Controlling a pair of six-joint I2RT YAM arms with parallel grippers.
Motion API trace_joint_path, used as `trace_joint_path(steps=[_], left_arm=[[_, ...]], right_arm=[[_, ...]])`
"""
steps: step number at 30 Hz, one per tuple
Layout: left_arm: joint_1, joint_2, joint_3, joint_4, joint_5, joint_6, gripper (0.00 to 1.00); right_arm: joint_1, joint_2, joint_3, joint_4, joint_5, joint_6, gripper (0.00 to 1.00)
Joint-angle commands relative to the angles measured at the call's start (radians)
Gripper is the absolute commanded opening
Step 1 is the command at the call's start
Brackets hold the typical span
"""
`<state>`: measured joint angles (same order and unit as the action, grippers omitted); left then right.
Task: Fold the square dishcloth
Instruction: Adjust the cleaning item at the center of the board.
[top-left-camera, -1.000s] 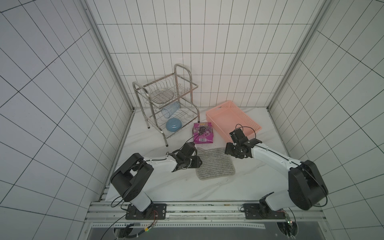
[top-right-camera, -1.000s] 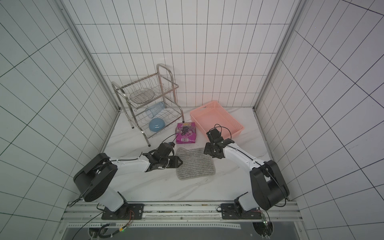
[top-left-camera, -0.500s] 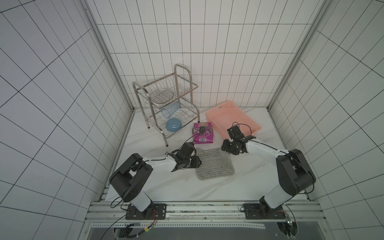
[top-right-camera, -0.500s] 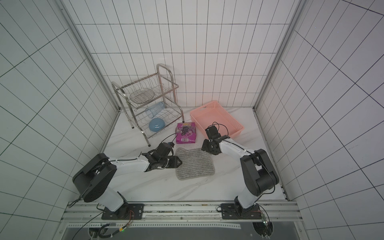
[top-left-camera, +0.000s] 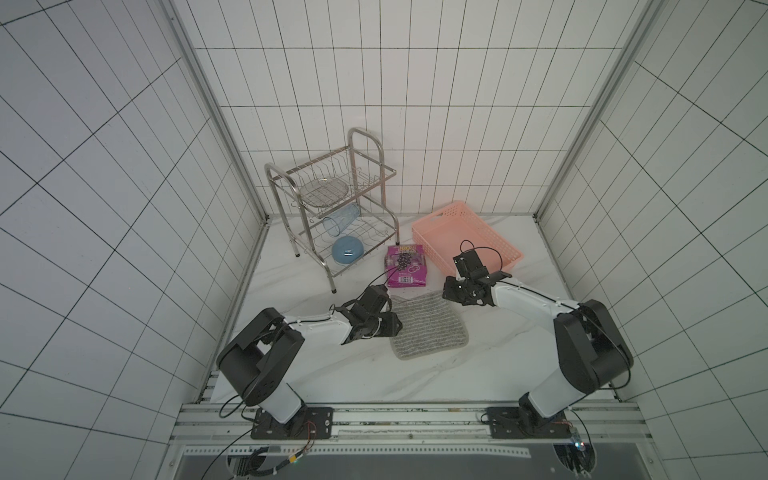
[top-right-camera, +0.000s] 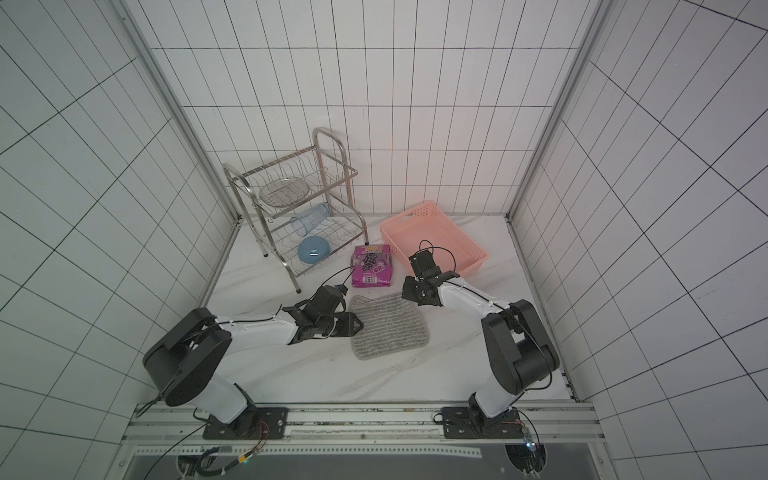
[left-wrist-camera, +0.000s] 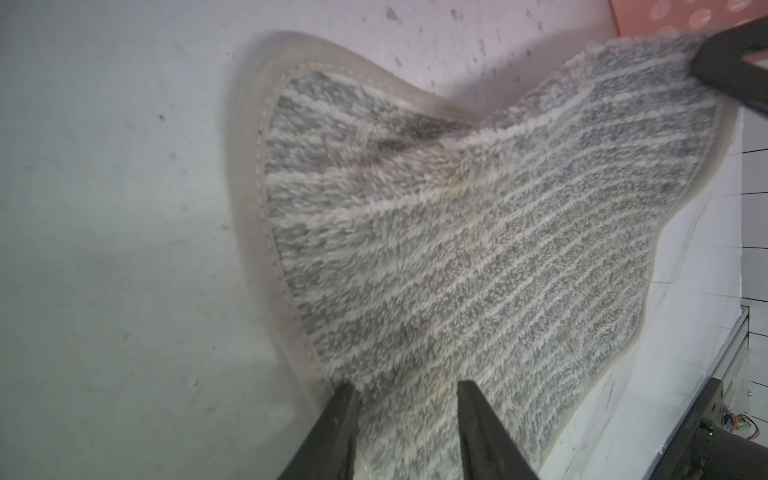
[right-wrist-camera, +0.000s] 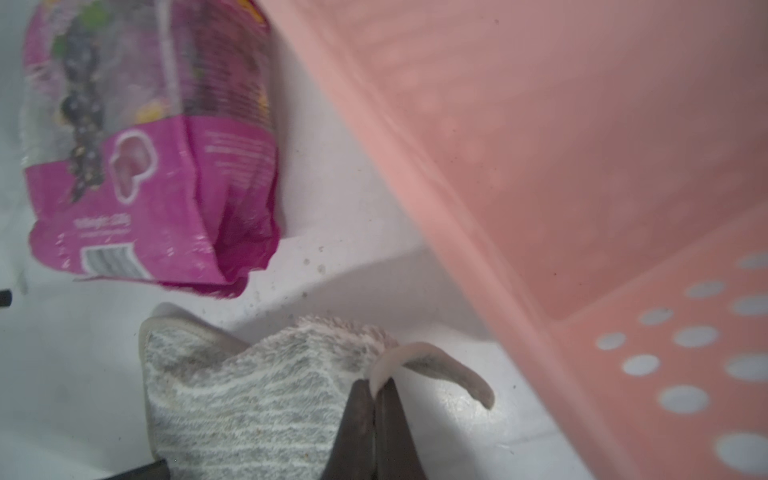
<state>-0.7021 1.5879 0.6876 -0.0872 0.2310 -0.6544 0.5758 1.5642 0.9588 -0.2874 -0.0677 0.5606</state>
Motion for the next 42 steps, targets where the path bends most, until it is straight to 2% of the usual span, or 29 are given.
trace_joint_path(steps=[1, 7, 10, 13, 16, 18, 20, 21, 25, 29, 33, 36, 42], left_arm=[[0.010, 0.013, -0.050, -0.126, -0.043, 0.001, 0.43], [0.013, -0.009, -0.060, -0.131, -0.042, -0.001, 0.43], [0.013, -0.021, -0.057, -0.137, -0.038, -0.001, 0.43], [0.013, -0.030, -0.054, -0.144, -0.029, 0.000, 0.43], [0.013, -0.042, -0.054, -0.161, -0.025, 0.003, 0.43], [0.014, -0.054, -0.054, -0.177, -0.027, 0.008, 0.43], [0.014, -0.065, -0.056, -0.191, -0.024, 0.014, 0.43], [0.013, -0.071, -0.055, -0.197, -0.019, 0.017, 0.43], [0.013, -0.096, -0.054, -0.216, 0.004, 0.027, 0.46], [0.003, -0.154, -0.059, -0.220, 0.011, 0.026, 0.52], [-0.035, -0.251, -0.059, -0.253, -0.044, 0.028, 0.53], [-0.099, -0.339, -0.063, -0.293, -0.139, 0.030, 0.53], [-0.266, -0.466, -0.166, -0.254, -0.312, 0.024, 0.43]], right_arm=[[0.079, -0.140, -0.038, 0.052, 0.061, -0.152, 0.02], [0.101, -0.274, -0.115, 0.041, 0.076, -0.210, 0.02], [0.095, -0.282, -0.122, -0.072, 0.201, -0.099, 0.05], [0.081, -0.227, -0.136, -0.218, 0.285, 0.042, 0.06], [0.066, -0.169, -0.172, -0.280, 0.285, 0.119, 0.09], [0.063, -0.150, -0.206, -0.286, 0.285, 0.143, 0.18], [0.062, -0.145, -0.219, -0.286, 0.287, 0.144, 0.38], [0.063, -0.151, -0.222, -0.287, 0.282, 0.138, 0.42], [0.075, -0.237, -0.228, -0.298, 0.251, 0.122, 0.50], [0.107, -0.382, -0.240, -0.358, 0.246, 0.131, 0.53], [0.146, -0.495, -0.288, -0.412, 0.209, 0.173, 0.51], [0.189, -0.548, -0.333, -0.422, 0.162, 0.231, 0.50], [0.254, -0.563, -0.393, -0.350, 0.100, 0.292, 0.49]])
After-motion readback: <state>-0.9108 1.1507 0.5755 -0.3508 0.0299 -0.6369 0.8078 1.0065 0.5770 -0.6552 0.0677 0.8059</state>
